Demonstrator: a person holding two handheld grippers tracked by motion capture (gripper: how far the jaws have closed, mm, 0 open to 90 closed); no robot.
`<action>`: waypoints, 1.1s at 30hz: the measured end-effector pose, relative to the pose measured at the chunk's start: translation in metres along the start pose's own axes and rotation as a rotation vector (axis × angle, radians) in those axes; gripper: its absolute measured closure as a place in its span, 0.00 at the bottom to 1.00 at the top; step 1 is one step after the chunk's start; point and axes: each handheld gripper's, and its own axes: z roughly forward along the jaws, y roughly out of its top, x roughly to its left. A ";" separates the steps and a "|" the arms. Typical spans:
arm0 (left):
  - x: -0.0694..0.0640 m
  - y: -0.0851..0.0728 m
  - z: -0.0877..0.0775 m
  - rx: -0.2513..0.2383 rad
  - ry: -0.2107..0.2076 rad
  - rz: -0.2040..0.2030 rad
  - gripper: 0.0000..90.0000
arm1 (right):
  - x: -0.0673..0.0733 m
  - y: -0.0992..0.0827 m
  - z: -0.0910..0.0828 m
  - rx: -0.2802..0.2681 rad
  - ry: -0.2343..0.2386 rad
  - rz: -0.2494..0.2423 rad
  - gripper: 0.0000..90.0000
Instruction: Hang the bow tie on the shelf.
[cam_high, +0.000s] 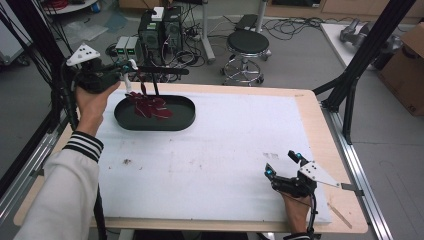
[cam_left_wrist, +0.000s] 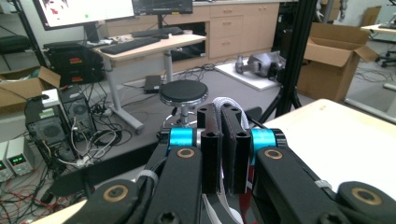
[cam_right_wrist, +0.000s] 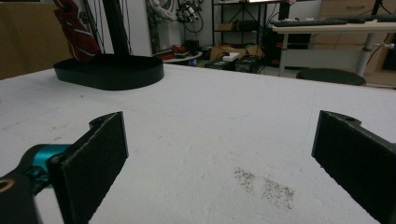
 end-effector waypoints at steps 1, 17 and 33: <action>0.002 0.001 0.001 0.000 0.001 -0.002 0.96 | 0.000 0.000 0.000 0.000 0.000 0.001 0.03; 0.023 -0.002 0.037 0.035 0.040 0.014 0.96 | -0.001 0.000 0.000 -0.008 -0.004 0.002 0.03; 0.038 -0.025 0.066 0.053 0.096 0.053 0.96 | -0.002 0.000 -0.001 -0.007 -0.012 0.025 0.03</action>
